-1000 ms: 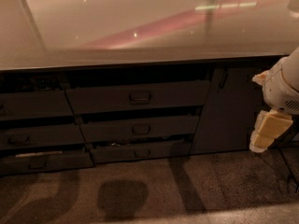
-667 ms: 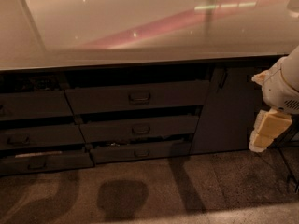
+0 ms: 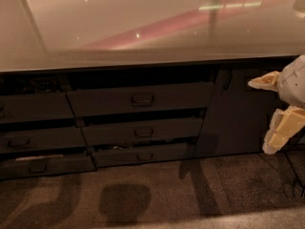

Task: Open top drawer

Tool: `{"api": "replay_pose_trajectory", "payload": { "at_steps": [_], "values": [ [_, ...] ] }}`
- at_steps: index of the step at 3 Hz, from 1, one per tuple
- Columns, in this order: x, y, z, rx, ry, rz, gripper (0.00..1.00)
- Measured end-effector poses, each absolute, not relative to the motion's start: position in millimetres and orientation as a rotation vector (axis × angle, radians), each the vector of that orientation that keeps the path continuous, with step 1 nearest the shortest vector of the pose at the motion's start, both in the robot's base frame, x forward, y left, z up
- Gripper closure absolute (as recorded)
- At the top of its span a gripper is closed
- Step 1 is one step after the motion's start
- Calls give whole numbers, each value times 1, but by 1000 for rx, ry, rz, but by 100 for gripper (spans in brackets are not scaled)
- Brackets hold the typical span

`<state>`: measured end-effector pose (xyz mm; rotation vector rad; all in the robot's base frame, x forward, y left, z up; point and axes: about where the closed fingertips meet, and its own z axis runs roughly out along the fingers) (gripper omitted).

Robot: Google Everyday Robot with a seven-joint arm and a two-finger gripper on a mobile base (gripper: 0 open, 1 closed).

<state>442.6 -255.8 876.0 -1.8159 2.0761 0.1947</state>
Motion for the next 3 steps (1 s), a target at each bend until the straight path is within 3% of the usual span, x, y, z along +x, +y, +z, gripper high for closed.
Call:
{"api": "replay_pose_trajectory", "payload": {
  "at_steps": [1, 3],
  "values": [
    [440, -245, 882, -1901, 1897, 372, 0],
    [442, -243, 881, -1993, 1840, 343, 0]
  ]
}}
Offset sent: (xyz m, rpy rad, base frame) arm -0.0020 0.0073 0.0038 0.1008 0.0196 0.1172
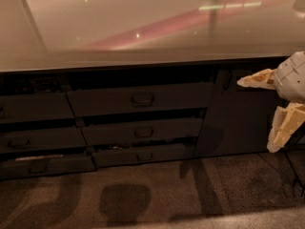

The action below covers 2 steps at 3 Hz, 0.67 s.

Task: Open top drawer

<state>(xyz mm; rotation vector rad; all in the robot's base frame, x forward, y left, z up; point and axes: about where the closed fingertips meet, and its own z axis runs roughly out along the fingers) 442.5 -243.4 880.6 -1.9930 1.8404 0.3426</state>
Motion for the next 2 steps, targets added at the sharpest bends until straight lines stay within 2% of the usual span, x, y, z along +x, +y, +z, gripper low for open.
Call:
{"api": "replay_pose_trajectory", "payload": {
  "at_steps": [2],
  "values": [
    [449, -244, 881, -2212, 1717, 304, 0]
  ]
}}
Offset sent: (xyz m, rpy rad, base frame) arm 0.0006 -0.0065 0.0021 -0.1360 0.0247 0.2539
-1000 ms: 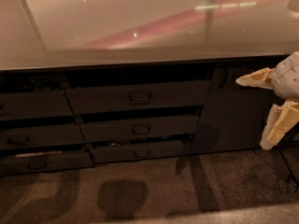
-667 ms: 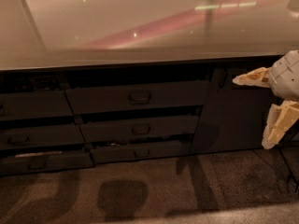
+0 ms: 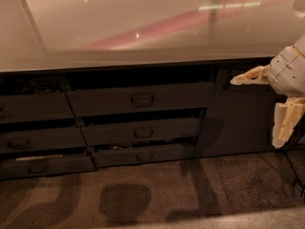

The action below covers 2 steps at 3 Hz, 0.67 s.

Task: Open top drawer

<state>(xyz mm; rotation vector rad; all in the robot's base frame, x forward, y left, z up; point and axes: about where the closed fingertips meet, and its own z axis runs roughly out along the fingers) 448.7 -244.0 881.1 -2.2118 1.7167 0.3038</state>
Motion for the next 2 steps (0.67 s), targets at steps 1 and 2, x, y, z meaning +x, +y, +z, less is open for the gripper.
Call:
{"api": "replay_pose_trajectory", "payload": {
  "at_steps": [1, 2],
  "values": [
    [449, -244, 881, -2212, 1717, 303, 0],
    [454, -247, 874, -2208, 1701, 187, 0]
  ]
}}
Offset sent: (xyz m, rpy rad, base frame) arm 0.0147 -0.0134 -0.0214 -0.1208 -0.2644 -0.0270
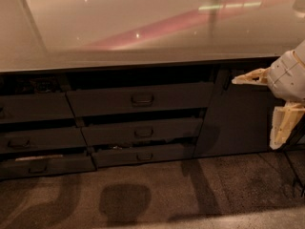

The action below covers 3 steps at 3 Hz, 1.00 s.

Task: Open top drawer

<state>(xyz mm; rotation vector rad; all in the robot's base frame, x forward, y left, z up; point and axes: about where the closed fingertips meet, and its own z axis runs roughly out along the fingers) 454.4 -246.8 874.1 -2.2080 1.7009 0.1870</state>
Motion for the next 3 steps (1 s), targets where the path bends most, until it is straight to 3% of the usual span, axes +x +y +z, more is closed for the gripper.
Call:
{"api": "replay_pose_trajectory", "payload": {
  "at_steps": [1, 3],
  "values": [
    [450, -259, 846, -2209, 1670, 27, 0],
    [464, -259, 843, -2166, 1662, -36, 0]
  ]
}}
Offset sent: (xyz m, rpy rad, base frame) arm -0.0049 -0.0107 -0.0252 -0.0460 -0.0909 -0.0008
